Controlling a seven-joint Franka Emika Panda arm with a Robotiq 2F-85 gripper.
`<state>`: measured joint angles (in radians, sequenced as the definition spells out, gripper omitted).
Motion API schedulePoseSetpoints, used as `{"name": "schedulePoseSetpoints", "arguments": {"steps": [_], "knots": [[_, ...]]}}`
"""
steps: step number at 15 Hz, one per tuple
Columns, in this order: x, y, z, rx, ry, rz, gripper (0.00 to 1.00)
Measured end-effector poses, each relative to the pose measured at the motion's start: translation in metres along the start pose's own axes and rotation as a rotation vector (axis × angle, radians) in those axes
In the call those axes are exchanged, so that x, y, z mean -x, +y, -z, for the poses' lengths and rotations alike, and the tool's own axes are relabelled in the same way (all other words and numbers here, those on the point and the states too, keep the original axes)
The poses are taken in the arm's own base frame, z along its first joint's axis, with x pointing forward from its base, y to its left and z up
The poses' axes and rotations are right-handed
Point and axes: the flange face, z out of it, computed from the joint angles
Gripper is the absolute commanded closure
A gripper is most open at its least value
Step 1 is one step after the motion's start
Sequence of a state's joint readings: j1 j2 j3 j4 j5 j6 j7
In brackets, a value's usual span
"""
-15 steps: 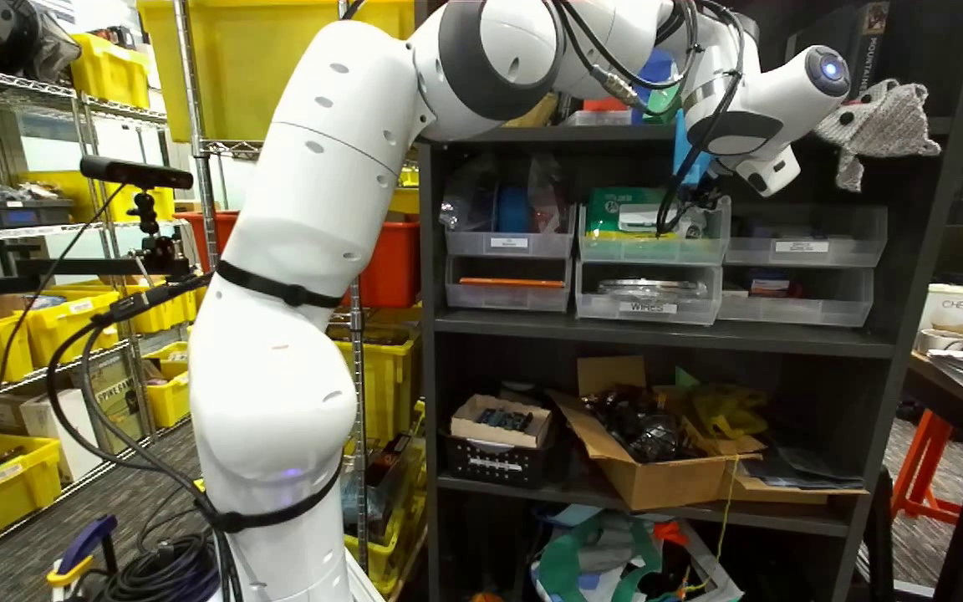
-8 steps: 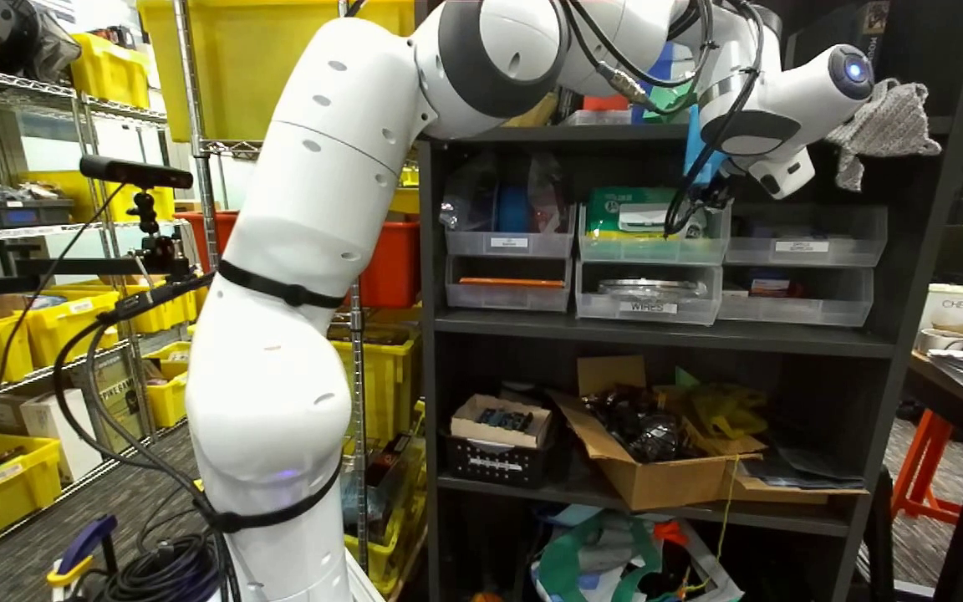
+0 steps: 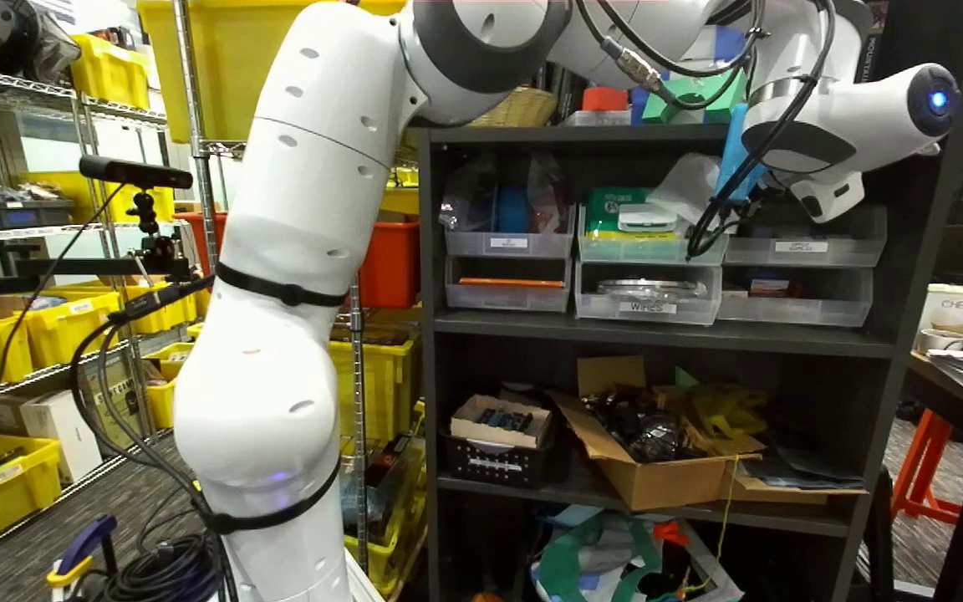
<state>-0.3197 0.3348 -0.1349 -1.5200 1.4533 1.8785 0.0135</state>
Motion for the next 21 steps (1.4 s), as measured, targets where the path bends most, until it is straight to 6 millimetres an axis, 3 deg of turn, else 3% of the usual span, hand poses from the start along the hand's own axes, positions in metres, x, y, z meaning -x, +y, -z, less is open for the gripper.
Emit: {"name": "schedulePoseSetpoints", "arguments": {"steps": [6, 13, 17, 21], "knots": [[0.010, -0.004, 0.084, -0.238, 0.005, 0.013, 1.00], [0.046, -0.025, 0.133, -0.381, -0.026, 0.098, 1.00], [0.085, -0.044, 0.150, -0.421, -0.029, 0.235, 1.00], [0.146, -0.070, 0.165, -0.453, -0.022, 0.431, 1.00]]}}
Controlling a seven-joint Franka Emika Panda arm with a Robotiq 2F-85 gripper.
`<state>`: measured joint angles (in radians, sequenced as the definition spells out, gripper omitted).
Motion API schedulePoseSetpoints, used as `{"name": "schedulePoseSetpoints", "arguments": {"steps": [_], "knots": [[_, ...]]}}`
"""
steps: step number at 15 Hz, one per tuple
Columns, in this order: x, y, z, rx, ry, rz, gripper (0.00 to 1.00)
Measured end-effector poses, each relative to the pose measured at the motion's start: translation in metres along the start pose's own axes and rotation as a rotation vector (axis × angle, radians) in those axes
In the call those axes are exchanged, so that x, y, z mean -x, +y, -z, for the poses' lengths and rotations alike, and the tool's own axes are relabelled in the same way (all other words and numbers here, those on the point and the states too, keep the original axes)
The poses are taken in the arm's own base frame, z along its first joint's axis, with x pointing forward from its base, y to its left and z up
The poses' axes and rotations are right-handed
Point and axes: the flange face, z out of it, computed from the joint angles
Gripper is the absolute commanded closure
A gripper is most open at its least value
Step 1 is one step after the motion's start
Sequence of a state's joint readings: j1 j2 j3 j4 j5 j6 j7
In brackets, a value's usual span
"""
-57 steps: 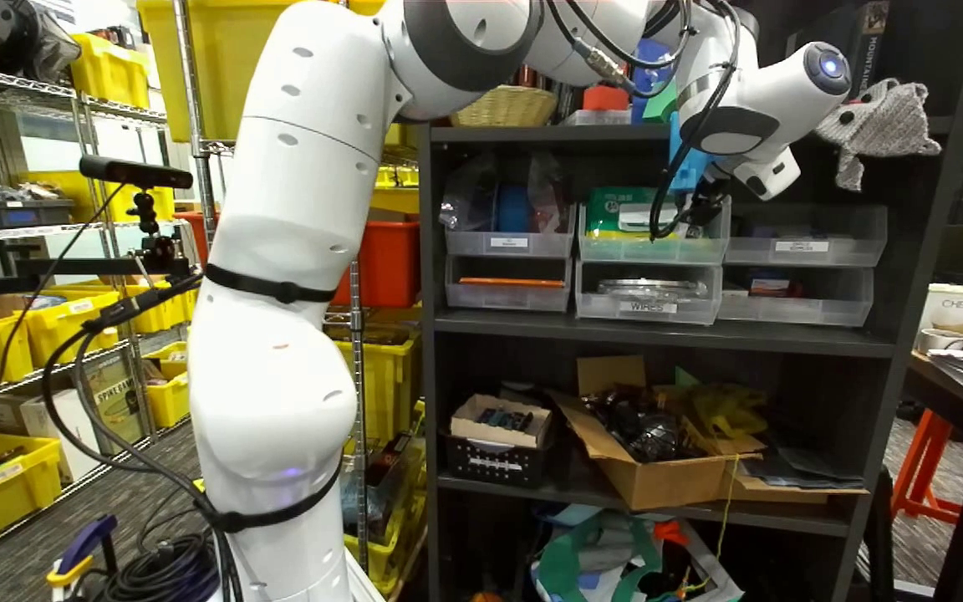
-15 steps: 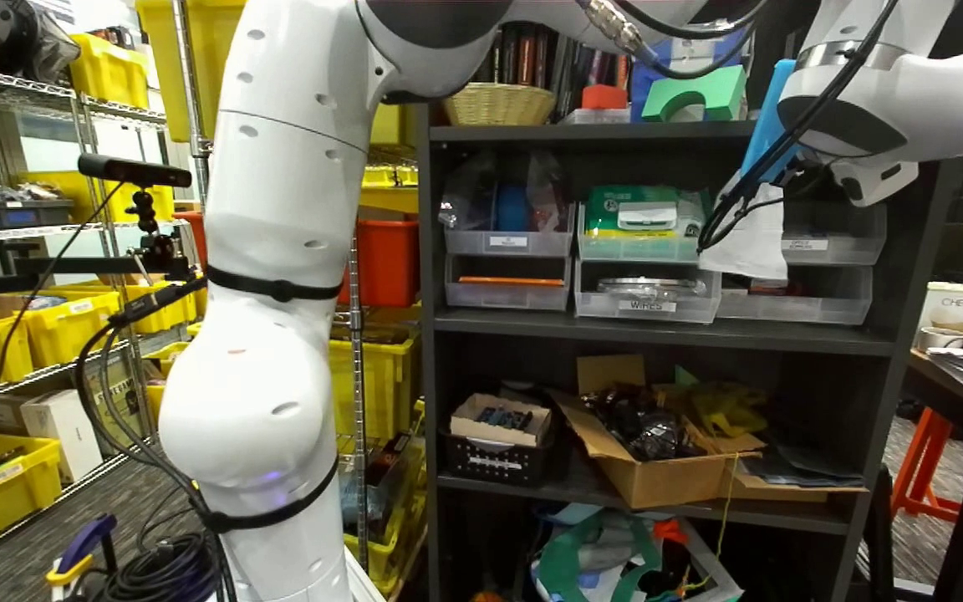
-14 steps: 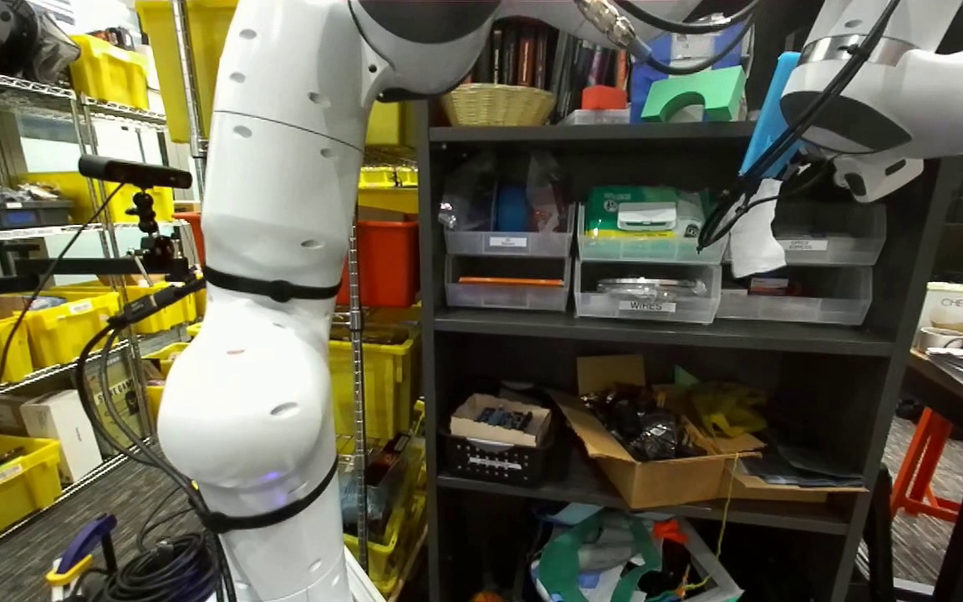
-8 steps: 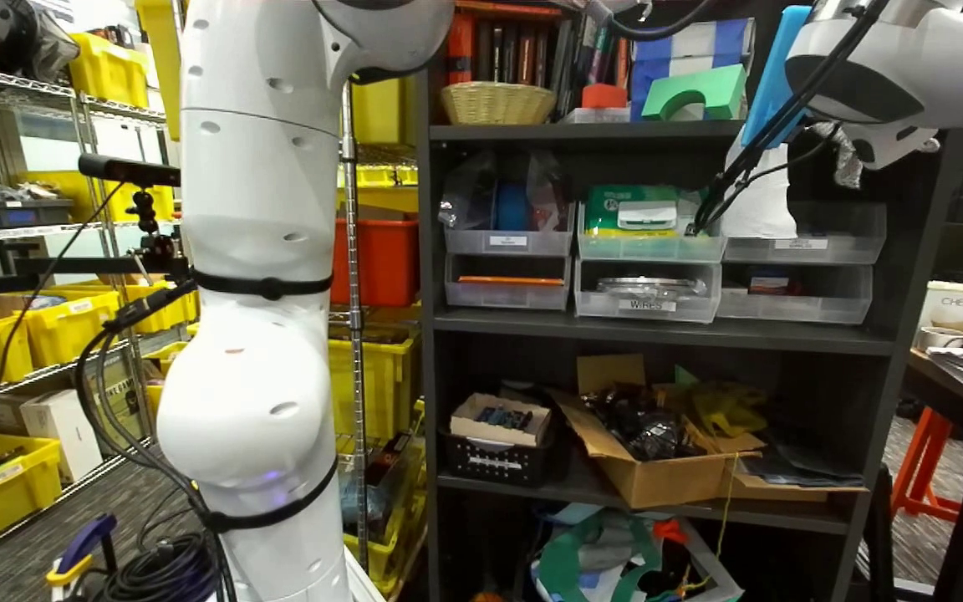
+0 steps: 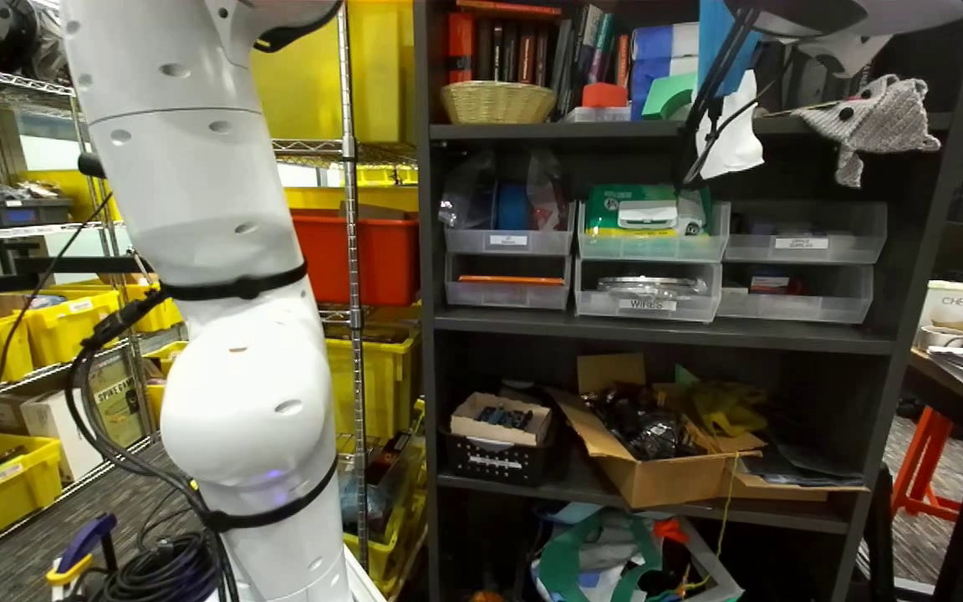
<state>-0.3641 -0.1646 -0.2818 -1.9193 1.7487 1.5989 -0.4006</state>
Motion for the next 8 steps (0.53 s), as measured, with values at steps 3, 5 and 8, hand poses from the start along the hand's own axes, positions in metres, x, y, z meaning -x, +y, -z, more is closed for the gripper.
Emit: {"name": "schedulePoseSetpoints", "arguments": {"steps": [3, 5, 8], "knots": [[0.043, -0.033, -0.007, -0.004, -0.012, 0.158, 1.00], [0.075, -0.049, -0.017, 0.010, -0.025, 0.253, 1.00], [0.121, -0.066, -0.045, 0.039, -0.030, 0.388, 1.00]]}}
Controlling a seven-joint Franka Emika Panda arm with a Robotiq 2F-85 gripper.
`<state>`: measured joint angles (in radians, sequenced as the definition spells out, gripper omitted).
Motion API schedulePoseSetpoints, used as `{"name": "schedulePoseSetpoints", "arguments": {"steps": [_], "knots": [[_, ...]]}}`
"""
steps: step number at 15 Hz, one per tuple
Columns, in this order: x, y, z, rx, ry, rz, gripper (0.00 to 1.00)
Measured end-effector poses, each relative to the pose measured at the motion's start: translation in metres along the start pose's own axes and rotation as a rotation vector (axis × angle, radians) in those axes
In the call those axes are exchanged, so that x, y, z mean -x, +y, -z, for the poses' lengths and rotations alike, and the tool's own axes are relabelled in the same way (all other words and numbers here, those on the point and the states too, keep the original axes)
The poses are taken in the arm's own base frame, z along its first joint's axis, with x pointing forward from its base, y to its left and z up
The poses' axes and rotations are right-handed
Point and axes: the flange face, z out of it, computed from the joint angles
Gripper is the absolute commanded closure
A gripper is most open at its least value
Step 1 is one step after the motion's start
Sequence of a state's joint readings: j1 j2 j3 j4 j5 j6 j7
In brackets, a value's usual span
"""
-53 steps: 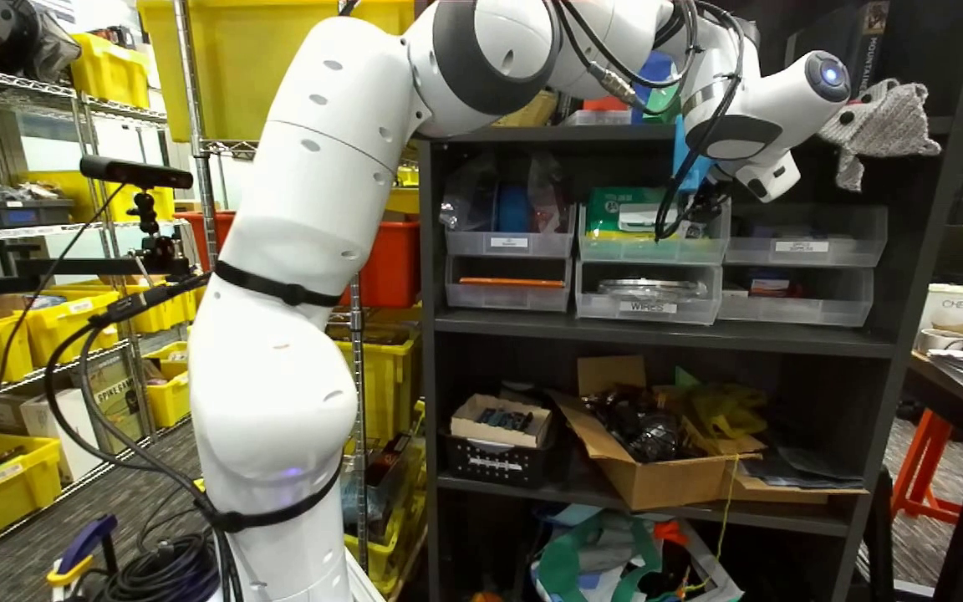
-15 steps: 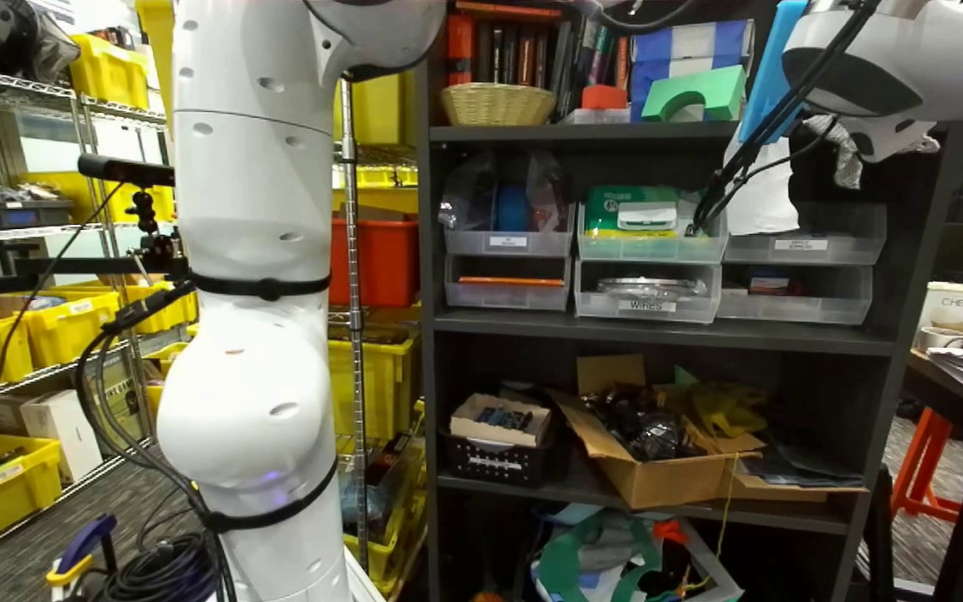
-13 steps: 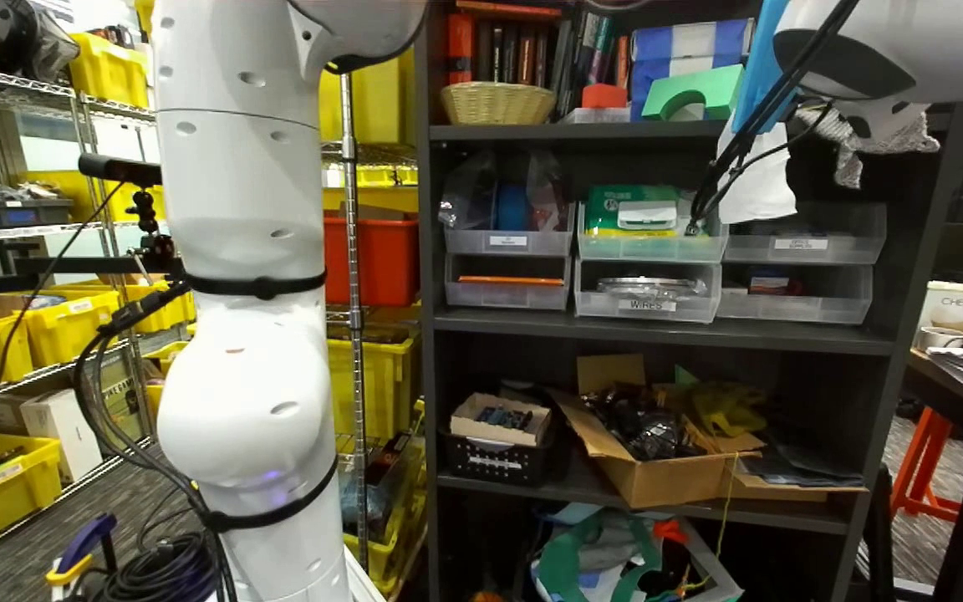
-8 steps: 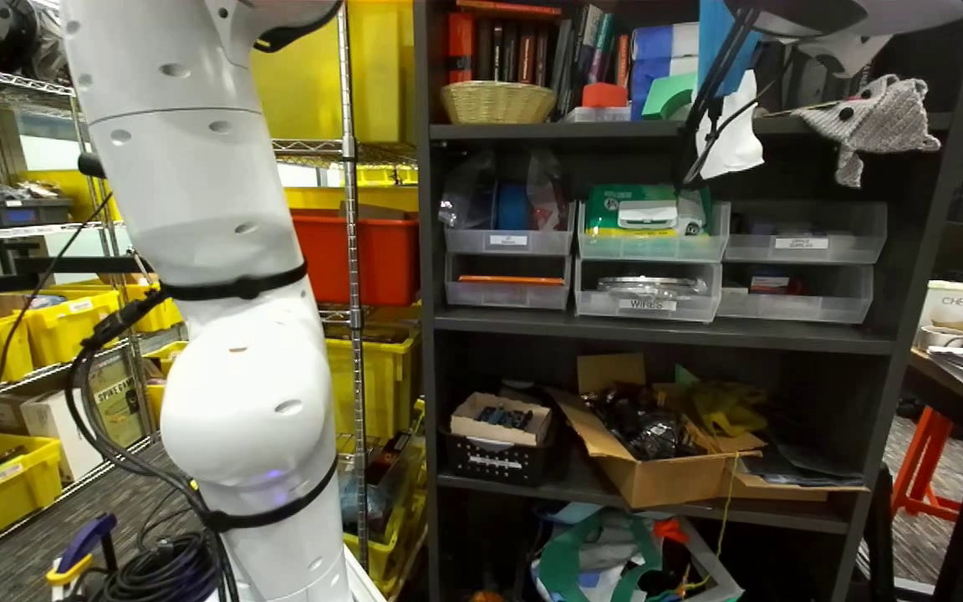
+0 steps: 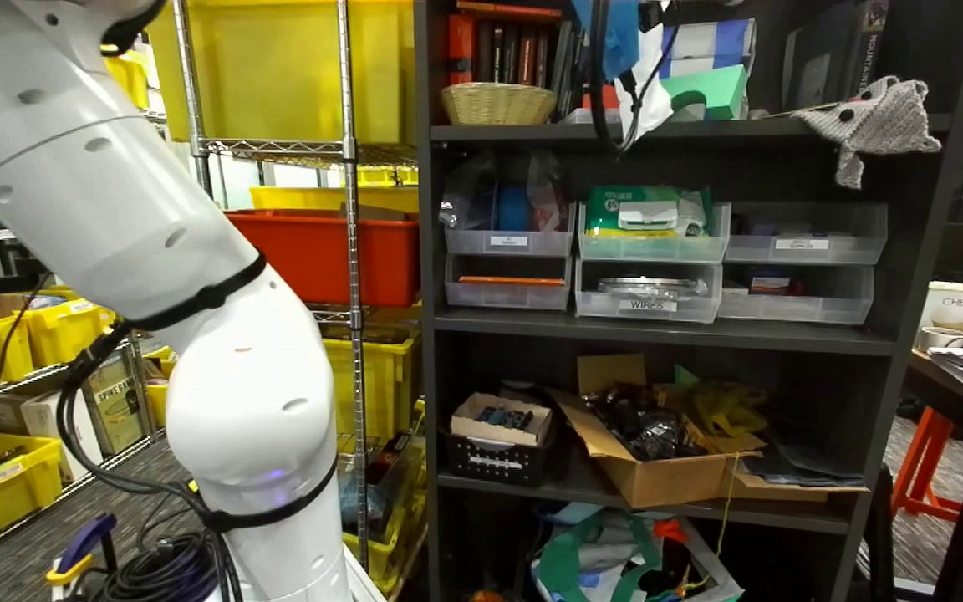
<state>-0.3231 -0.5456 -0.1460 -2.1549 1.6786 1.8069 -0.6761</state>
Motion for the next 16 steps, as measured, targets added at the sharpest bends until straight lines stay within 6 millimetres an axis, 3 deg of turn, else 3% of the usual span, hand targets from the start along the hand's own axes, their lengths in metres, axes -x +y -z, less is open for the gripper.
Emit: {"name": "schedulePoseSetpoints", "arguments": {"steps": [7, 16], "knots": [[0.075, -0.066, -0.060, 0.107, 0.097, 0.317, 1.00], [0.154, -0.111, -0.115, 0.244, 0.166, 0.647, 1.00]]}}
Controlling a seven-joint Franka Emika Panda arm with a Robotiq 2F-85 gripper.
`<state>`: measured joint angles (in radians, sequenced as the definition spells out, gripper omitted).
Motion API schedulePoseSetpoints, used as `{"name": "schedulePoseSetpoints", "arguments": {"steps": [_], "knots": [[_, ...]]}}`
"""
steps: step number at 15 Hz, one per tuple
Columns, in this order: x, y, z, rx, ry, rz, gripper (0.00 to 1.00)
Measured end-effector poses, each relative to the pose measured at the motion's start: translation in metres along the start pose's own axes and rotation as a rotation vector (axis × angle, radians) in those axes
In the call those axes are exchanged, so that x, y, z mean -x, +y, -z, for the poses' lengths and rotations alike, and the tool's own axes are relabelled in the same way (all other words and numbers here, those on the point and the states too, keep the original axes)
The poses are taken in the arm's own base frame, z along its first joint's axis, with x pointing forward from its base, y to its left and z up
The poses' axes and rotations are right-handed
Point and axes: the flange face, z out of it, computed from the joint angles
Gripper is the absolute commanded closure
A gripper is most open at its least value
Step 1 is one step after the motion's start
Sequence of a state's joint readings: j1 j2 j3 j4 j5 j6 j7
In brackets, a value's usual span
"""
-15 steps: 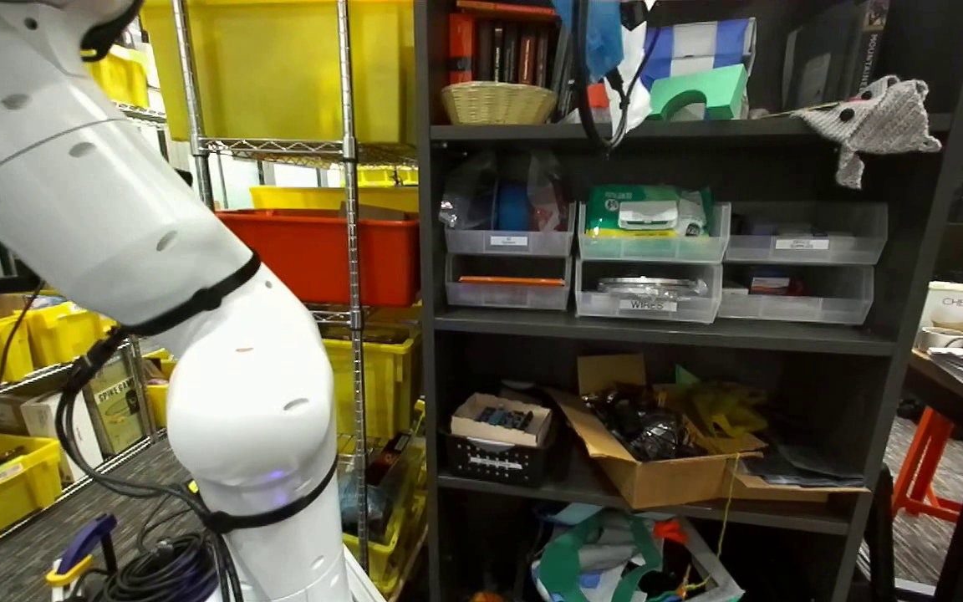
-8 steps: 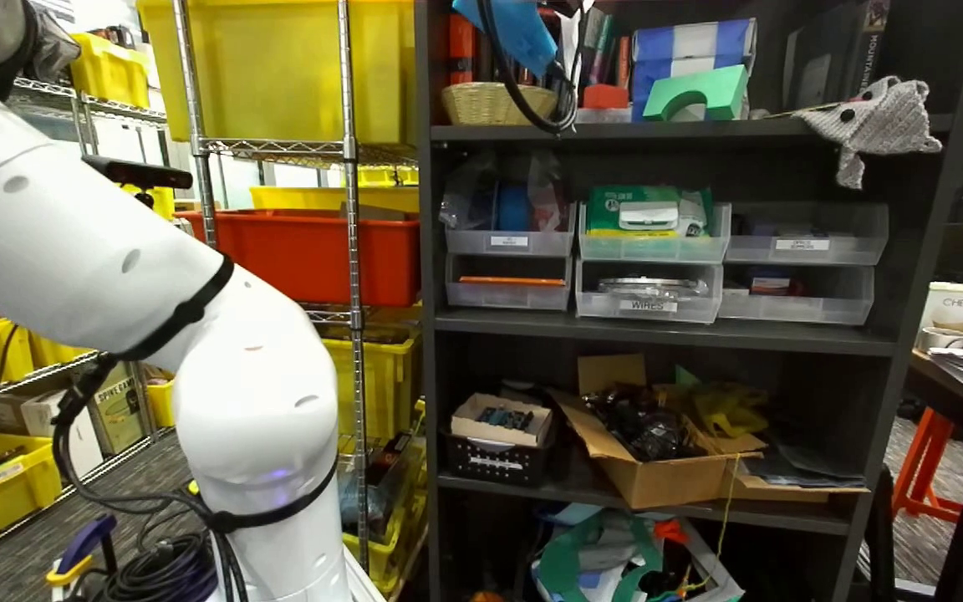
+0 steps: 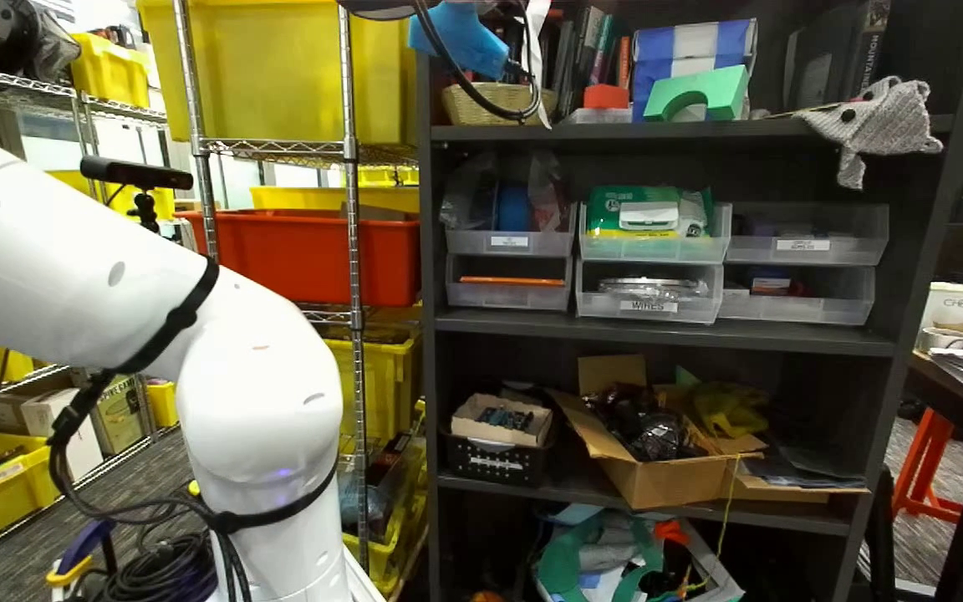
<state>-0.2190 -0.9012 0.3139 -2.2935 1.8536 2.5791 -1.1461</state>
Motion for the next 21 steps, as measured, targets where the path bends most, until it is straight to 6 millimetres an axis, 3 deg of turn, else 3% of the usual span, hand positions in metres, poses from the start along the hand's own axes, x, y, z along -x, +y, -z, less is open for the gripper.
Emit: {"name": "schedulePoseSetpoints", "arguments": {"steps": [7, 11, 15, 21], "knots": [[0.023, -0.072, -0.022, 0.046, 0.093, 0.216, 1.00], [0.025, -0.096, -0.044, 0.066, 0.125, 0.326, 1.00], [0.025, -0.089, -0.071, 0.099, 0.109, 0.368, 1.00], [0.028, -0.044, -0.114, 0.150, -0.003, 0.326, 1.00]]}}
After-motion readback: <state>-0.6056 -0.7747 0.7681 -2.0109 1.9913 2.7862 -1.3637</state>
